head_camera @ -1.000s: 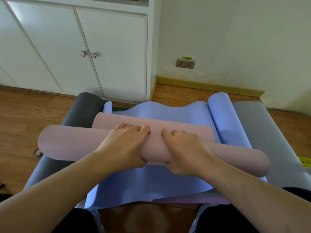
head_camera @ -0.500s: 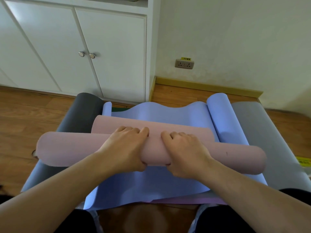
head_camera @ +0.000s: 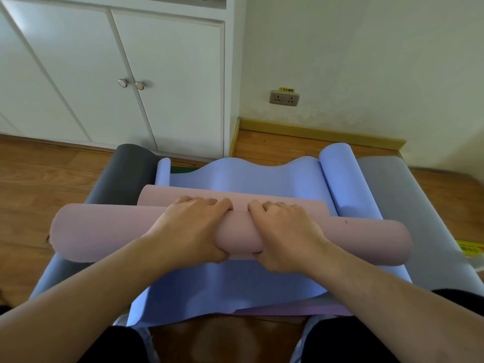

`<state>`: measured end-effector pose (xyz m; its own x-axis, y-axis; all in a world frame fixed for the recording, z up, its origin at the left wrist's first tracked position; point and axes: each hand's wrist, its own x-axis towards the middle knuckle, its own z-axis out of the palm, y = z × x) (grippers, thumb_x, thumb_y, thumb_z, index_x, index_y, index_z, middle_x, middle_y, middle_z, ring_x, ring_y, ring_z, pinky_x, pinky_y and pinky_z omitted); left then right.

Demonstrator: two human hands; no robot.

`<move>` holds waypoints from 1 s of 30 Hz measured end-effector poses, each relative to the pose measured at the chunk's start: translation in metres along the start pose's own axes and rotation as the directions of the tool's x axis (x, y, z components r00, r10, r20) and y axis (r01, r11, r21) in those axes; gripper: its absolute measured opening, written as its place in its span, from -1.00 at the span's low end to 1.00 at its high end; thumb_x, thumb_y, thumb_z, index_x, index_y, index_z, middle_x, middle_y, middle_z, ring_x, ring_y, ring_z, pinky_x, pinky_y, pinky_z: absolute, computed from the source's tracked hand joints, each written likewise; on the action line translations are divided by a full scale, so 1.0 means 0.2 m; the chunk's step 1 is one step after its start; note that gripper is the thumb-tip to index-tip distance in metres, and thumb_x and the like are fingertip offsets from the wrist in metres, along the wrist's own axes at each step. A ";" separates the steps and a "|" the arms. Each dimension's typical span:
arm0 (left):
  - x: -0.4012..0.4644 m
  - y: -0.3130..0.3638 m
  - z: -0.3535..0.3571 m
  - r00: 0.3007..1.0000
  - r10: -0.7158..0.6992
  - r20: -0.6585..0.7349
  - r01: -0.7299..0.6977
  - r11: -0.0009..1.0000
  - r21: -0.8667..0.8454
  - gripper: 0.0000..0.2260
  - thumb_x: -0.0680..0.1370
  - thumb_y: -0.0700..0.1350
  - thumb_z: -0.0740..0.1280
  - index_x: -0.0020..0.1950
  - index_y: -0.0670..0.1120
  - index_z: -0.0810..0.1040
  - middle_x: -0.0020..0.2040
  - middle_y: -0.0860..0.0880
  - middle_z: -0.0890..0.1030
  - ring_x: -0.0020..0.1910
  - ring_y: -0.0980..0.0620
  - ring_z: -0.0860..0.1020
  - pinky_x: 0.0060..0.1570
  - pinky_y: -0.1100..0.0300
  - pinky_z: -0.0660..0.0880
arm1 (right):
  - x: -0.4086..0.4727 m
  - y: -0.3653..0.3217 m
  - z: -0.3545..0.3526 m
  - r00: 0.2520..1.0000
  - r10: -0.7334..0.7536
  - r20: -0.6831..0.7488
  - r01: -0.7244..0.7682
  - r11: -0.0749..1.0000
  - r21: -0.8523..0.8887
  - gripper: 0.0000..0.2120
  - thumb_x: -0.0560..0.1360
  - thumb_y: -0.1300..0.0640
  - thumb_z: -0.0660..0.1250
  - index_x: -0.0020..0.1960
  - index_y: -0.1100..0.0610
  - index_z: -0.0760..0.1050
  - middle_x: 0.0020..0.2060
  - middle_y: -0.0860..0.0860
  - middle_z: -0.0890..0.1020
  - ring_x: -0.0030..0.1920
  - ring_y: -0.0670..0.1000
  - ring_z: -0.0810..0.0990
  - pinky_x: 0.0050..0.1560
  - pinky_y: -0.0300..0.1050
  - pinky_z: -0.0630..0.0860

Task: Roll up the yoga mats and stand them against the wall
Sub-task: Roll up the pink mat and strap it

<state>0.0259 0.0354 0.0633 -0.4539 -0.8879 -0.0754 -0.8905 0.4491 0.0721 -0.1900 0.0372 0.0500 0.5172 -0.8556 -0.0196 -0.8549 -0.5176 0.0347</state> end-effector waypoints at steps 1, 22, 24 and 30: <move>0.00 0.01 0.02 1.000 0.007 -0.026 -0.005 0.998 0.061 -0.25 0.33 0.38 0.48 0.42 0.12 0.37 0.28 0.08 0.55 0.19 -0.01 0.55 0.25 0.05 0.47 | 0.01 0.01 -0.01 1.000 0.007 -0.005 -0.007 1.000 0.004 -0.47 0.40 -0.12 0.45 0.23 0.08 0.32 -0.01 0.07 0.61 -0.08 0.18 0.61 -0.21 0.02 0.47; 0.04 -0.01 0.08 0.991 0.056 -0.123 -0.035 0.986 0.164 -0.39 0.30 0.17 0.55 0.26 0.02 0.47 0.06 0.01 0.59 -0.04 -0.06 0.57 -0.01 -0.02 0.56 | -0.01 0.01 -0.03 0.999 0.038 0.015 -0.039 0.997 0.070 -0.40 0.40 -0.26 0.47 0.26 -0.01 0.31 0.05 -0.04 0.58 -0.02 0.09 0.60 -0.19 -0.02 0.38; 0.03 -0.02 0.03 0.994 0.027 -0.106 -0.019 0.997 0.079 -0.44 0.37 0.21 0.49 0.28 0.06 0.40 0.08 0.07 0.60 -0.02 -0.01 0.58 -0.02 0.07 0.54 | -0.02 0.01 -0.01 1.000 0.018 -0.006 -0.018 1.000 0.026 -0.26 0.33 -0.31 0.54 0.32 -0.01 0.30 0.10 -0.05 0.55 0.04 0.09 0.58 -0.10 0.01 0.45; 0.01 -0.03 -0.01 1.000 0.006 -0.007 -0.006 1.000 0.009 -0.39 0.36 0.34 0.44 0.30 0.14 0.37 0.11 0.13 0.60 0.01 0.06 0.58 0.05 0.10 0.55 | -0.01 0.00 0.00 1.000 0.011 0.014 -0.012 1.000 0.022 -0.44 0.39 -0.13 0.47 0.24 0.02 0.28 -0.03 -0.02 0.54 -0.09 0.12 0.57 -0.17 0.02 0.49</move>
<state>0.0307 0.0316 0.0646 -0.4594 -0.8856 -0.0675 -0.8879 0.4557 0.0634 -0.1905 0.0387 0.0509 0.5069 -0.8614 -0.0328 -0.8616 -0.5075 0.0128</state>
